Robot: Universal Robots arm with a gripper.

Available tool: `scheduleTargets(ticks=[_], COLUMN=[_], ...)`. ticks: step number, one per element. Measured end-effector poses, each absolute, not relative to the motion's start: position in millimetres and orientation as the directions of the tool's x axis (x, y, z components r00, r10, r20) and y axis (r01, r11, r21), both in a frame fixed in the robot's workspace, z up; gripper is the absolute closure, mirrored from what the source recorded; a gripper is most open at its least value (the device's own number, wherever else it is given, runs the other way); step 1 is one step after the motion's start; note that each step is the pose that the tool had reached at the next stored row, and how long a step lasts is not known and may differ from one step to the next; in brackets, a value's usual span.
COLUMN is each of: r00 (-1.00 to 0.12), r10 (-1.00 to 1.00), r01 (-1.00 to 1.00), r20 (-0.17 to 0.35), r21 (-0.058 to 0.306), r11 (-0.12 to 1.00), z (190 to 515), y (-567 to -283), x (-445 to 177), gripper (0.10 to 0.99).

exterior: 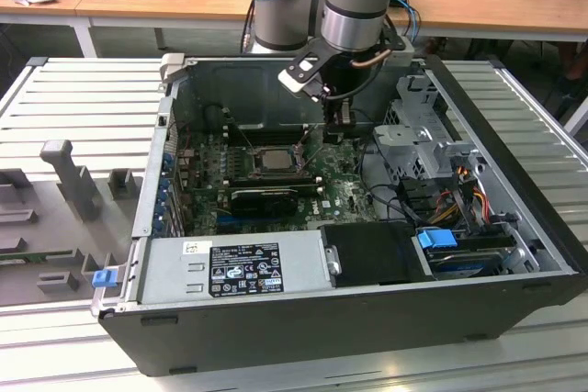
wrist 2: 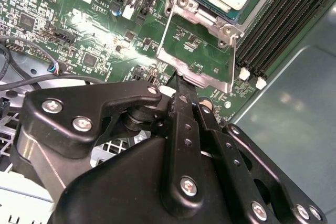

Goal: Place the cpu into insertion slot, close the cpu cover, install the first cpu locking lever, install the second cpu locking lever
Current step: 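Close the cpu cover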

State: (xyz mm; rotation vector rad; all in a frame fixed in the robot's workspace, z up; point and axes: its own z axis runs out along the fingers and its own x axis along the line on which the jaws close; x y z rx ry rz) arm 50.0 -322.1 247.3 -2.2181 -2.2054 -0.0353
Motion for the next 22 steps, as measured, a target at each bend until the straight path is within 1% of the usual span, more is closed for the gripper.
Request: scheduleTargets(ticks=[22], r00=[0.006], r10=[1.0], r01=[1.0], r20=[0.026], r21=[0.006], r11=[-0.006], z=[247.3], y=[-322.1], x=[43.8], gripper=[0.98])
